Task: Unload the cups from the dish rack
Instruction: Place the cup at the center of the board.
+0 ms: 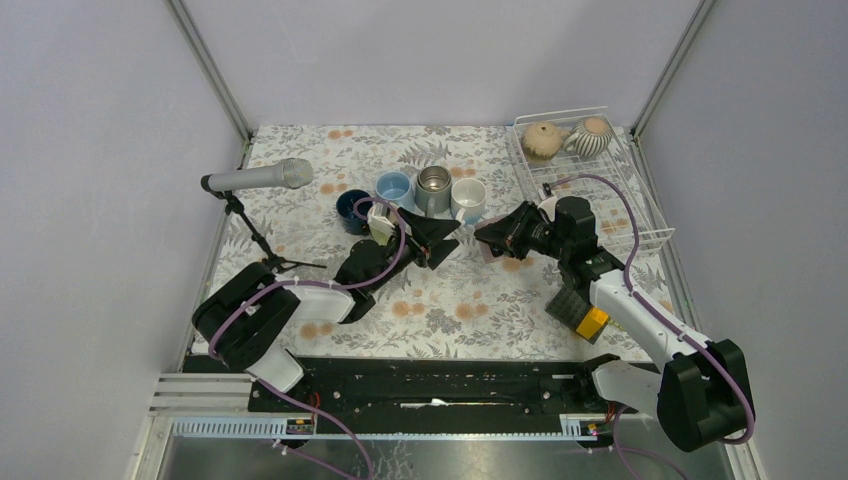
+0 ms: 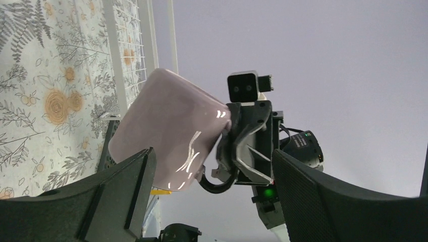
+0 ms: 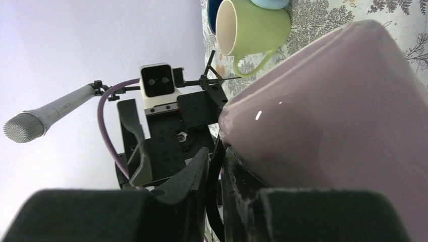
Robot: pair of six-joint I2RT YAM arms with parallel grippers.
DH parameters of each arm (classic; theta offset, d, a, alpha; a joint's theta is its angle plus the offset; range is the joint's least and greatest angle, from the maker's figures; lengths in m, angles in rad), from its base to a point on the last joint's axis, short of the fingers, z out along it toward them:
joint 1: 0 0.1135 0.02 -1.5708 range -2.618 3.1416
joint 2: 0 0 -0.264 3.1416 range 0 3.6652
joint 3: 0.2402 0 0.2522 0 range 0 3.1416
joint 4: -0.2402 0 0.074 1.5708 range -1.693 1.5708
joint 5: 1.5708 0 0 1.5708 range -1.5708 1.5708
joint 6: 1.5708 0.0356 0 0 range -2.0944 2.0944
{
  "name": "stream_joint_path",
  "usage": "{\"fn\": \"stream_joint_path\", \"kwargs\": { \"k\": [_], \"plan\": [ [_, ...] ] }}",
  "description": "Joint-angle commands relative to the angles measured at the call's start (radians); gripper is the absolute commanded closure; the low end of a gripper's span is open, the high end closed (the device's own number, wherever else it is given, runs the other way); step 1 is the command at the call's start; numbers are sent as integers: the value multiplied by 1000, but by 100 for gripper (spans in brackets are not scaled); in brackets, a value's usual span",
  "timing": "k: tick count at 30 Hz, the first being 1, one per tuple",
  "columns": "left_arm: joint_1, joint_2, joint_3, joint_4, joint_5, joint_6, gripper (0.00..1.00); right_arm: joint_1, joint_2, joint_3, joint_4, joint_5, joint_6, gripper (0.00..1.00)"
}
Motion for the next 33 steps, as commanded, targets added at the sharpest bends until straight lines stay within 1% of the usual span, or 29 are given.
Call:
{"fn": "stream_joint_path", "kwargs": {
  "k": [1,5,7,11,16,20,22,24,29,33],
  "plan": [
    [3,4,26,64,-1,-48,12,7,-51,19,141,-18,24,100],
    [2,-24,20,41,13,-14,13,8,-43,44,107,28,41,100],
    [1,-37,-14,60,3,-33,13,8,-50,38,120,78,78,100],
    [1,-33,-85,173,-7,-141,12,9,-70,-3,219,181,141,100],
    [1,-16,-84,242,1,-262,12,30,-33,-61,424,227,232,100],
    [0,0,-92,266,-22,-376,12,41,-12,-82,548,245,262,100],
    [10,39,-83,340,-8,-453,12,56,-5,-58,552,239,232,100],
    [11,64,-68,372,3,-510,13,69,2,-60,606,238,231,100],
    [13,56,-51,331,6,-492,13,89,18,-41,653,219,255,100],
    [20,113,-43,423,3,-523,14,108,18,-28,688,212,284,100]
  ]
}}
